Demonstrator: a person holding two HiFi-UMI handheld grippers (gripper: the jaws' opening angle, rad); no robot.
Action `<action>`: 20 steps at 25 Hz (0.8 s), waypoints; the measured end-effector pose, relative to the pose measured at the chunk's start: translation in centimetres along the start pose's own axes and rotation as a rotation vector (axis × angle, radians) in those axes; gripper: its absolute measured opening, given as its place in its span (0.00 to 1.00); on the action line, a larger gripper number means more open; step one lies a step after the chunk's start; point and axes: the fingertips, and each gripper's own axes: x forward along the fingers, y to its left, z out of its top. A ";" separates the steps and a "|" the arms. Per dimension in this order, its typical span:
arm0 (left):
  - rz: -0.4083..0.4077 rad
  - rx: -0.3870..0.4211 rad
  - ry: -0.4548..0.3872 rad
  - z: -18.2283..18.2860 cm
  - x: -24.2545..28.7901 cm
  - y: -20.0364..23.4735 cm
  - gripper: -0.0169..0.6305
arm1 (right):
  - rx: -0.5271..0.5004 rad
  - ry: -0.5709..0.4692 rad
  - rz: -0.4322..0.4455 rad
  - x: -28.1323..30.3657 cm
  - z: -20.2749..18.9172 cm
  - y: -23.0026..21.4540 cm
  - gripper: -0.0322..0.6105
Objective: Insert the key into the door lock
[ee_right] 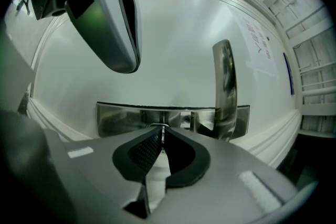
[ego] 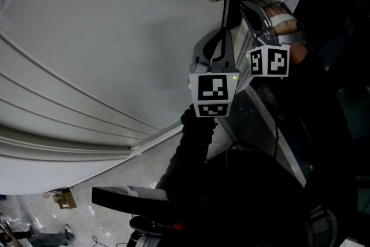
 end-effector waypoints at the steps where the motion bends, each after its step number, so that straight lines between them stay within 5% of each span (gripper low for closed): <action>1: 0.000 0.000 0.000 0.0 0.0 0.0 0.03 | 0.000 0.001 0.000 0.0 0.0 0.0 0.07; 20: -0.005 -0.004 0.005 -0.3 0.3 0.4 0.03 | -0.002 0.010 0.002 0.5 0.0 0.0 0.07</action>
